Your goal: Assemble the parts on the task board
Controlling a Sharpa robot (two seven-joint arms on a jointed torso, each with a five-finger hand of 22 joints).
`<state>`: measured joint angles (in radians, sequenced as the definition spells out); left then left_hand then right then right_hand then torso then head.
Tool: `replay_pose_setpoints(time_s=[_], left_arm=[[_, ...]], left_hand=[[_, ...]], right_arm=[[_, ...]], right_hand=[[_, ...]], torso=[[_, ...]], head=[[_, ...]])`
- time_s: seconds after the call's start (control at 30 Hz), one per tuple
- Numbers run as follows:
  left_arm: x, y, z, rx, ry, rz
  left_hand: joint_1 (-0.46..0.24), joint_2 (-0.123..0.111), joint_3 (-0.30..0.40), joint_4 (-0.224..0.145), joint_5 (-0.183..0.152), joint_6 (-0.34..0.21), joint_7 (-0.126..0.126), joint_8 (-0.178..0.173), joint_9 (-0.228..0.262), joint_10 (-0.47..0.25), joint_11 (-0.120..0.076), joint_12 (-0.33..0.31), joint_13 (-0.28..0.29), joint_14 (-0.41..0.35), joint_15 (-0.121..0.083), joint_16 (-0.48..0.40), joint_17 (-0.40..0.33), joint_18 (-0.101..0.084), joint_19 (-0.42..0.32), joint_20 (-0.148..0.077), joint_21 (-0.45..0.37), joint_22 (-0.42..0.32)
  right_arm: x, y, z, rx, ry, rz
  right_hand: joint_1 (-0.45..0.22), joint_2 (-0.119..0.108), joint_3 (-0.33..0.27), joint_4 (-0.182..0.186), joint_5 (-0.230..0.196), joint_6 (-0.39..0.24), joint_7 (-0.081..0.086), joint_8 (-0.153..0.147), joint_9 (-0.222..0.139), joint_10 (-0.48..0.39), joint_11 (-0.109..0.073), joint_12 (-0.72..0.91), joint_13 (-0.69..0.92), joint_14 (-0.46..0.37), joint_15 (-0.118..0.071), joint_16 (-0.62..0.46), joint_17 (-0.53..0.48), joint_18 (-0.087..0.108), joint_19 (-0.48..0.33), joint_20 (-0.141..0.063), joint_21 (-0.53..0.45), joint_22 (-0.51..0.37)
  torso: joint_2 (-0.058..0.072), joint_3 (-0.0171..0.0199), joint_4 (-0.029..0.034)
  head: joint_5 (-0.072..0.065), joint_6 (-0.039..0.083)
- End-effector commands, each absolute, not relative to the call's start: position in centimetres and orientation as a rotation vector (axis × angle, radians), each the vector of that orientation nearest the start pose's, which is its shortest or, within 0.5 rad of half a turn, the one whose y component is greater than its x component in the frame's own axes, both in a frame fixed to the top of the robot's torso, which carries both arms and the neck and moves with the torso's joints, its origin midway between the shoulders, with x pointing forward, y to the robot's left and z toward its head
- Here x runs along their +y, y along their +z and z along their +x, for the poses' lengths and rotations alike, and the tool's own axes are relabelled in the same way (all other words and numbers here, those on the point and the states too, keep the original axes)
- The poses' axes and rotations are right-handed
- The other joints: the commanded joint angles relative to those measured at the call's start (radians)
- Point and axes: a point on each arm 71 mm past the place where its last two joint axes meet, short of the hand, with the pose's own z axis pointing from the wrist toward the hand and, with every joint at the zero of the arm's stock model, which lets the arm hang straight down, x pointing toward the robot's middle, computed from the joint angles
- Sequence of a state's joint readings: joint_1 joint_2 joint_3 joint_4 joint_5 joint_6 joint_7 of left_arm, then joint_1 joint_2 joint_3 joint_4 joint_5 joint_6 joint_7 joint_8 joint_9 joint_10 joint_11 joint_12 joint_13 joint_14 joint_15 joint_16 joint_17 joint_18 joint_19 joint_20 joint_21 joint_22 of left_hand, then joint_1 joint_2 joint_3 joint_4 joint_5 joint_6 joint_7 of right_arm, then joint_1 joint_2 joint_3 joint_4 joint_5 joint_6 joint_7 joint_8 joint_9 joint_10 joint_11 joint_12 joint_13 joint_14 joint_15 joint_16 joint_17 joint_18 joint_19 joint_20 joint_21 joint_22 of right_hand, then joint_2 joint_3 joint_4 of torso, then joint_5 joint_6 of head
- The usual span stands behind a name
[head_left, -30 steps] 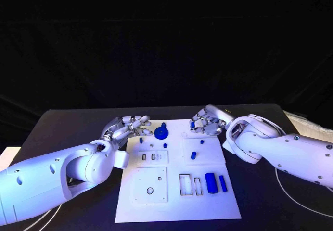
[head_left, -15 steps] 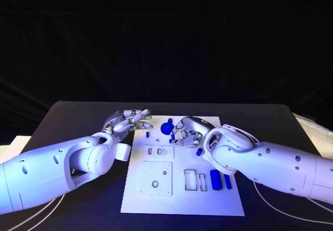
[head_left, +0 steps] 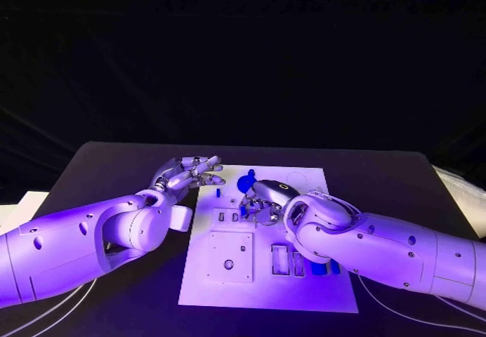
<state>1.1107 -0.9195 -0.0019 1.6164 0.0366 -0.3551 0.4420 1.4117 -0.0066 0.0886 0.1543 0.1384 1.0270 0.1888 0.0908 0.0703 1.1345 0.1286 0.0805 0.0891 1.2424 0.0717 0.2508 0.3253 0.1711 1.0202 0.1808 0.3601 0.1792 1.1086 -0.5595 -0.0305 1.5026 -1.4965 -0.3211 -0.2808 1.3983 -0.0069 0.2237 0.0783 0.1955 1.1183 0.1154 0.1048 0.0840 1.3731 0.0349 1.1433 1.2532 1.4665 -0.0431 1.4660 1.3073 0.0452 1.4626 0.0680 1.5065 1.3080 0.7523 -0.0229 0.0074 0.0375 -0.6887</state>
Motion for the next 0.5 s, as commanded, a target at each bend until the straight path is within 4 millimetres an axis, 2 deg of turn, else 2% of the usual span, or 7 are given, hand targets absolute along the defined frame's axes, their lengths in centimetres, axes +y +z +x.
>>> replay_pose_setpoints(time_s=[0.03, 0.5], left_arm=[[22.23, -19.50, 46.20, 1.356, -1.562, -1.208], [22.24, -19.49, 46.17, 1.357, -1.562, -1.209]], left_hand=[[0.007, 0.004, -0.001, -0.006, -0.001, 0.004, 0.003, -0.006, 0.000, 0.007, 0.003, -0.006, 0.000, -0.006, 0.000, -0.004, 0.002, 0.010, -0.001, 0.002, 0.005, 0.001], [0.007, 0.004, -0.001, -0.006, -0.001, 0.004, 0.003, -0.006, 0.000, 0.007, 0.003, -0.006, 0.000, -0.006, 0.000, -0.004, 0.002, 0.010, -0.001, 0.002, 0.005, 0.001]], right_arm=[[-6.58, -22.39, 45.59, 1.777, 0.729, -0.210], [-6.50, -22.75, 45.31, 1.807, 0.710, -0.238]], right_hand=[[-0.007, 0.000, 0.005, 0.002, 0.001, 0.024, -0.017, 0.006, 0.004, 0.010, -0.019, -0.002, 0.001, 0.069, -0.008, -0.004, 0.097, -0.006, -0.004, -0.006, -0.004, 0.100], [-0.017, -0.008, 0.004, 0.001, -0.001, 0.021, -0.017, 0.003, 0.004, 0.008, -0.019, -0.008, -0.002, 0.068, -0.008, -0.007, 0.093, -0.005, -0.007, -0.006, -0.006, 0.096]], torso=[[0.000, 0.0006, -0.0003], [0.001, 0.0017, -0.0015]], head=[[0.003, -0.002], [0.008, -0.006]])
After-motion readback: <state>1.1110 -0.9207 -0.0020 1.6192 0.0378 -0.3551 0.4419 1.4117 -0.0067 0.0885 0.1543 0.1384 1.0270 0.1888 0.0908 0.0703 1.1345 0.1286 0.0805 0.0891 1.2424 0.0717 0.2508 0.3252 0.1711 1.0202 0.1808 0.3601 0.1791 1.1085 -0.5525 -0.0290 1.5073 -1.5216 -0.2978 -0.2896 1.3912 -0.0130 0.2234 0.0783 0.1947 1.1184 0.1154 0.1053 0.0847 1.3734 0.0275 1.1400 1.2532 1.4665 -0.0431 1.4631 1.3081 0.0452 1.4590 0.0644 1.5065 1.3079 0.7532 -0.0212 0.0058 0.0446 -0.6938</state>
